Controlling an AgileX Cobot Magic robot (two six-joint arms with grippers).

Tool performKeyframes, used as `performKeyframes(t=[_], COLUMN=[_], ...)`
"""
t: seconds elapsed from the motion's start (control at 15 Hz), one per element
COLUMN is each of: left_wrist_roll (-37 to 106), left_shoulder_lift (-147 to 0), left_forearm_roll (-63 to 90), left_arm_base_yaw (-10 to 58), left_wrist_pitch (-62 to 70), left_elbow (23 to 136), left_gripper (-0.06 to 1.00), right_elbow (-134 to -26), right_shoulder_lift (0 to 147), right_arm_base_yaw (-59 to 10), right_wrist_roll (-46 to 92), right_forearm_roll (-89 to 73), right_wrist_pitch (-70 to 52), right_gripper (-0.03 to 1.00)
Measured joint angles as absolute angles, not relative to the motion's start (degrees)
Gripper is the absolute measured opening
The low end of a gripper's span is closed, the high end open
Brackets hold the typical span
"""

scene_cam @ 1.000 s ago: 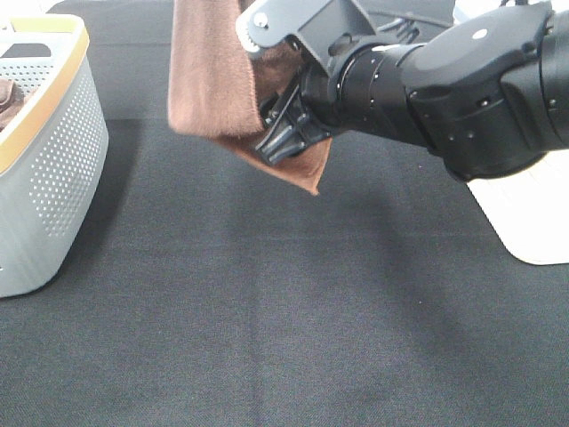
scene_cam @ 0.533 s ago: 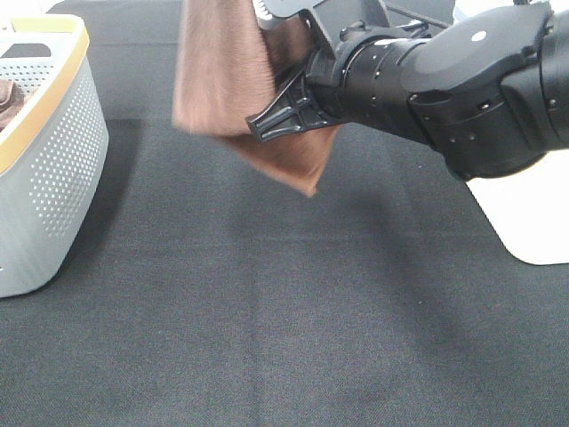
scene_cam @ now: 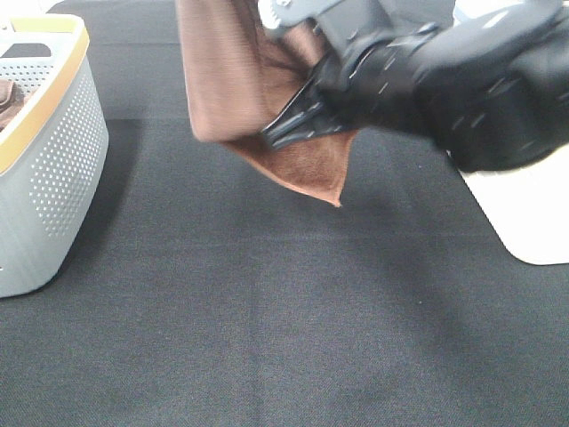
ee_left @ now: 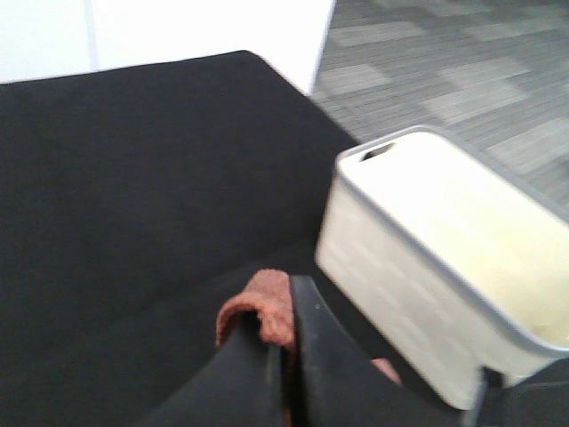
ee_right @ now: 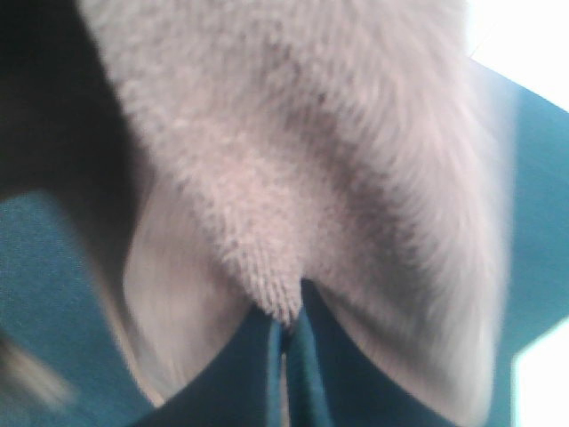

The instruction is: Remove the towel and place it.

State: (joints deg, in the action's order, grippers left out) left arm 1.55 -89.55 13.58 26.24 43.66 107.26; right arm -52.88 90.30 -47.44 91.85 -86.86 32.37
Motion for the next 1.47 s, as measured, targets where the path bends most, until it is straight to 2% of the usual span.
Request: performKeyframes(t=[0.33,0.67,1.0,1.27,1.47], left_wrist_roll=[1.43,1.43,1.43,1.43,-0.57], left_shoulder_lift=[-90.01,-90.36,-95.17,-101.13,-105.02], left_forearm_roll=[7.56,1.03,-1.09,-9.57,-14.55], left_arm_base_yaw=[26.24,26.24,26.24,26.24,26.18], left_wrist_pitch=[43.54,43.49,43.2,33.23,27.22], left_elbow=[107.26,107.26,107.37,107.37,107.37], left_gripper=[0.0,0.0,0.0,0.0,0.0], right_elbow=[-52.88,-52.88,-52.88,-59.93,-68.24], right_shoulder_lift=[83.71,81.07,80.96,86.69,93.45], right_arm_base_yaw=[-47.44,-47.44,-47.44,-47.1,-40.91], right_wrist_roll=[105.54,115.91,115.62,108.92,106.4], right_forearm_roll=[-98.43,-99.69,-93.16,-83.48,-87.32], right_wrist_pitch=[32.49,35.07,38.16,42.86,40.28], right_gripper=[0.0,0.0,0.0,0.0,0.0])
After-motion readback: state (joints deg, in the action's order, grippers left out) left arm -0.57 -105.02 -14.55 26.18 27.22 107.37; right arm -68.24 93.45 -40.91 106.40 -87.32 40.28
